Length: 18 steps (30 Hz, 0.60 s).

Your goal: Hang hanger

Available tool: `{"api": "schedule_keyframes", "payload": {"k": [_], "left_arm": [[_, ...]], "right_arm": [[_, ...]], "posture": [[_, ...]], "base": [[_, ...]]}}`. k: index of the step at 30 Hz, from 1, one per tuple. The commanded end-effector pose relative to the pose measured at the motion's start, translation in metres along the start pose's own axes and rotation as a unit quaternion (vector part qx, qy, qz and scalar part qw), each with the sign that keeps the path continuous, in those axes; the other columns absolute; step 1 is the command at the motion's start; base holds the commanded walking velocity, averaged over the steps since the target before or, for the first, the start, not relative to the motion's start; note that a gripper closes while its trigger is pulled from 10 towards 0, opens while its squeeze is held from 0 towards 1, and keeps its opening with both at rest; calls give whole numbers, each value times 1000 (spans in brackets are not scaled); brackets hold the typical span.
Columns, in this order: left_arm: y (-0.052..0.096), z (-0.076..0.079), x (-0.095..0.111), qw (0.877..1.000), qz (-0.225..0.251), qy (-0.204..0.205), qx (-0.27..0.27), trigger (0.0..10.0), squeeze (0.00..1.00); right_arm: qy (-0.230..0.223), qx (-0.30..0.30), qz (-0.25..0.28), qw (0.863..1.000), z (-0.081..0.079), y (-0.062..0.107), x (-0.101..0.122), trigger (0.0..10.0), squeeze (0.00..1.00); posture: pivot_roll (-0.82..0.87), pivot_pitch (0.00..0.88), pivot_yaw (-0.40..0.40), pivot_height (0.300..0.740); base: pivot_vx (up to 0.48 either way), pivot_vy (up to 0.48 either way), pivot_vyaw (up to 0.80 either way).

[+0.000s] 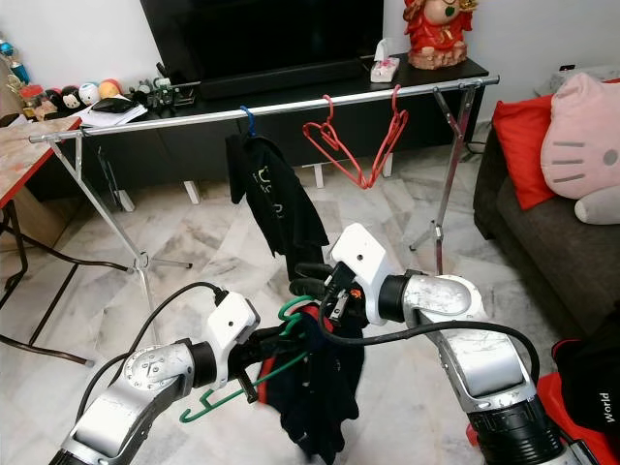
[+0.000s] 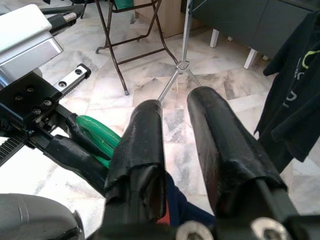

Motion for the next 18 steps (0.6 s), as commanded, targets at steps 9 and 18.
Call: {"api": "schedule_keyframes", "payload": {"k": [9, 18], "left_arm": [[2, -5, 22, 998, 65, -5, 8, 10000, 0], [8, -5, 14, 999, 25, -12, -29, 10000, 0]], "right_arm": [[38, -14, -17, 999, -1, -7, -2, 10000, 1000], [94, -37, 14, 995, 25, 12, 0, 10000, 0]], "posture": [[-131, 0, 138, 740], [-126, 0, 137, 740]], "base": [[0, 0, 0], [0, 0, 0]]}}
Point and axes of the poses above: a point about 5 cm out from each wrist's last joint towards the gripper, its own y axis pointing back from the gripper into the wrist, its own x axis along the axis of the wrist's last joint, z = x × y, the point moved 1 cm from there along -y, pointing out of the wrist towards the gripper, and after that the axes turned 6 degrees about y, right-handed, at the moved point
